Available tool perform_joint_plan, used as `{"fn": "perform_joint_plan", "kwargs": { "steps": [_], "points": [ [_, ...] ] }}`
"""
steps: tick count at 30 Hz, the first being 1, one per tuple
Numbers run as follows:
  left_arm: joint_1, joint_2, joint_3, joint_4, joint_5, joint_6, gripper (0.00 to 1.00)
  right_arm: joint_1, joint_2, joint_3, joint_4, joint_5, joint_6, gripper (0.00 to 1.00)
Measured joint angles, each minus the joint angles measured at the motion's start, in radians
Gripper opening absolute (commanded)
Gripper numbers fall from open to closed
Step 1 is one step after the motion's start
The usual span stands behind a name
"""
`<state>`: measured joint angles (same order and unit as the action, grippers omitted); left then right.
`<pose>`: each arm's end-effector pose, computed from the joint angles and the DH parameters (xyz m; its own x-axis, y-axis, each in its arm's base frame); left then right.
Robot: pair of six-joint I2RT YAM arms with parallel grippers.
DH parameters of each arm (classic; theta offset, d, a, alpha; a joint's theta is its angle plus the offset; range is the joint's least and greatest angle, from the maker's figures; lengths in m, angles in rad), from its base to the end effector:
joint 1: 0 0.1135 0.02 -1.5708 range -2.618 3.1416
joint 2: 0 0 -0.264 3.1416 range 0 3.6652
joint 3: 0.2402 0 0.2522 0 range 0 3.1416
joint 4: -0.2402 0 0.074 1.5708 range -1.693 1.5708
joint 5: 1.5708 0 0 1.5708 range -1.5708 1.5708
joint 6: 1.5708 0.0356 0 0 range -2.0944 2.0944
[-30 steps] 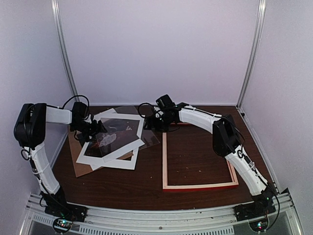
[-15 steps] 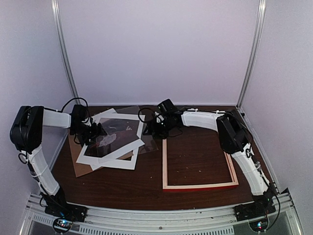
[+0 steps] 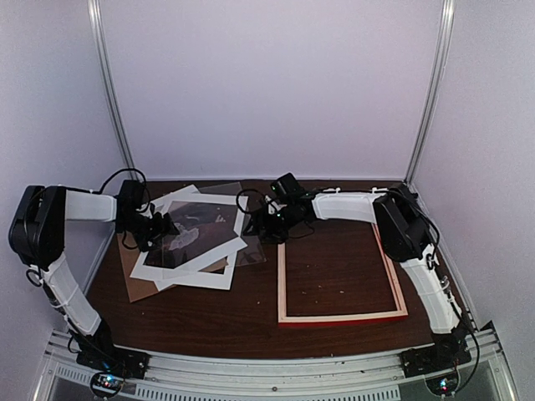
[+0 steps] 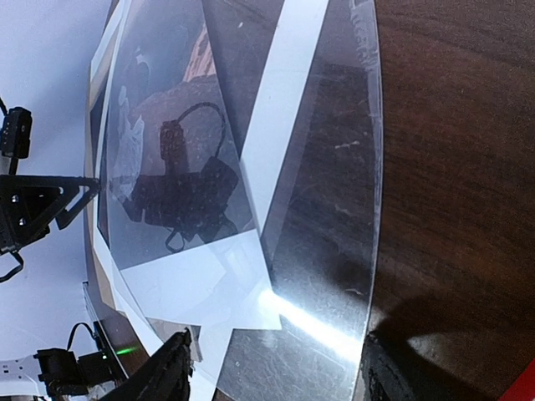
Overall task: Put the photo into the frame
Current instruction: Pick up the glass panel from the mat board.
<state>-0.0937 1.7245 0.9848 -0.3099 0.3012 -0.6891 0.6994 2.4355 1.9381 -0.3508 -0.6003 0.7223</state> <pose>0.3331 -0.0419 0.1599 -0.8167 -0.5331 -0.2207 -0.3665 0.7748 -0.5152 0.3950 0.3586 0.1431 -0.9708 -0.1038 -0.2161 -0.2336 0.6126 0.7551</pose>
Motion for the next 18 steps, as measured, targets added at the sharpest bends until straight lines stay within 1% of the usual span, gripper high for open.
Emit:
{"fn": "perform_joint_plan", "kwargs": {
  "steps": [10,18],
  "points": [
    [0.000,0.049,0.103,-0.042,-0.031,0.046,0.85,-0.019,0.113,0.206,-0.074,0.037,0.012,0.72],
    [0.014,0.097,0.126,-0.069,-0.029,0.071,0.85,-0.025,0.169,0.304,-0.104,0.028,0.054,0.72]
  ]
}}
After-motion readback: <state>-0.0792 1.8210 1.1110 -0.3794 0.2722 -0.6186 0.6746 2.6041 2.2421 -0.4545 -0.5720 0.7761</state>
